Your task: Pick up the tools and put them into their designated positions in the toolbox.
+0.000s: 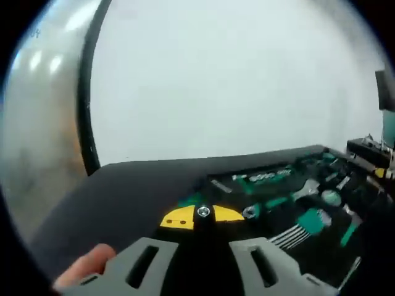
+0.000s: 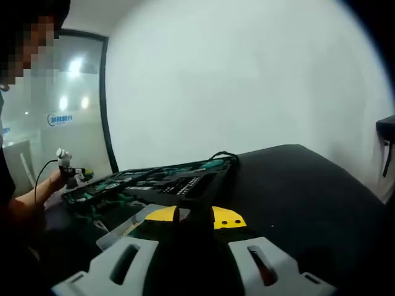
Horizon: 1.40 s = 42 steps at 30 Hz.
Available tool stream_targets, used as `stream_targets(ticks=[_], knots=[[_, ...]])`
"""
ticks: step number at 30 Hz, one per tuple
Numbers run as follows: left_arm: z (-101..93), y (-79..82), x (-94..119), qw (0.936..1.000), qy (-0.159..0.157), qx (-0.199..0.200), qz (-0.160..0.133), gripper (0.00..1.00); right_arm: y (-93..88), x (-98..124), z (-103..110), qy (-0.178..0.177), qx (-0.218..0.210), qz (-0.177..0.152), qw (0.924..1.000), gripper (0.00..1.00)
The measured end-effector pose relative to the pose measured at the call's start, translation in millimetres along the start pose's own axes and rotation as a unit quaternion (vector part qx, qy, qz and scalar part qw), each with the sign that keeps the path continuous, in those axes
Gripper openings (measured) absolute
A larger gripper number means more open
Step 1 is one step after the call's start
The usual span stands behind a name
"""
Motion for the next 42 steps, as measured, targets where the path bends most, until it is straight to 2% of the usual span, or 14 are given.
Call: stream_targets(ticks=[2, 6, 7, 9, 12, 16, 19, 24, 27, 30, 33, 42], knots=[[-22.2, 7.2, -10.3, 0.9993, -0.024, 0.028, 0.001, 0.05, 0.4, 0.2, 0.2, 0.001, 0.0, -0.002, 1.0, 0.17], [-60.1, 14.1, -37.8, 0.9977, -0.045, 0.048, 0.019, 0.05, 1.8, 1.0, 1.0, 0.004, -0.002, -0.006, 1.0, 0.17], [-73.6, 17.0, -45.5, 0.9965, -0.061, 0.053, 0.023, 0.05, 2.3, 1.4, 1.1, 0.005, -0.004, -0.008, 0.9999, 0.17], [-91.4, 25.4, -54.8, 0.9959, -0.082, 0.036, 0.015, 0.05, 3.2, 2.0, 0.8, 0.006, -0.006, -0.012, 0.9999, 0.17], [-111.0, 34.3, -67.4, 0.9959, -0.088, 0.009, 0.022, 0.05, 4.3, 2.6, 0.2, 0.007, -0.009, -0.016, 0.9998, 0.17], [-127.3, 38.2, -87.8, 0.9947, -0.095, 0.014, 0.037, 0.05, 6.0, 3.0, -0.2, 0.011, -0.015, -0.021, 0.9996, 0.17], [-143.5, 34.6, -105.2, 0.9921, -0.104, 0.026, 0.065, 0.05, 5.4, 2.3, -0.7, 0.012, -0.019, -0.019, 0.9996, 0.17], [-154.0, 30.4, -125.6, 0.9878, -0.095, 0.095, 0.079, 0.05, 8.9, 4.5, -1.3, 0.017, -0.029, -0.031, 0.999, 0.17], [-159.0, 25.1, -135.3, 0.9853, -0.098, 0.113, 0.084, 0.05, 11.3, 6.0, -1.9, 0.021, -0.039, -0.04, 0.9982, 0.17], [-159.5, 19.4, -140.3, 0.9878, -0.078, 0.098, 0.093, 0.05, 12.6, 6.1, -1.8, 0.026, -0.048, -0.044, 0.9975, 0.17], [-161.2, 18.4, -142.2, 0.9883, -0.075, 0.097, 0.09, 0.05, 13.5, 6.5, -1.6, 0.029, -0.052, -0.048, 0.997, 0.17], [-167.2, 19.4, -139.7, 0.9955, -0.052, 0.012, 0.078, 0.05, 14.3, 6.8, -1.8, 0.034, -0.063, -0.052, 0.9961, 0.17]])
Point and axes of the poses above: the point that each gripper's makers call its tool centre point, and the gripper's own axes: x roughly backward along the fingers, z roughly to its left, y roughly out of its top, the point moved 6 cm from there along x, roughly backward along the fingers, and after that the axes turned 4 degrees about -x, right-handed, at the moved point
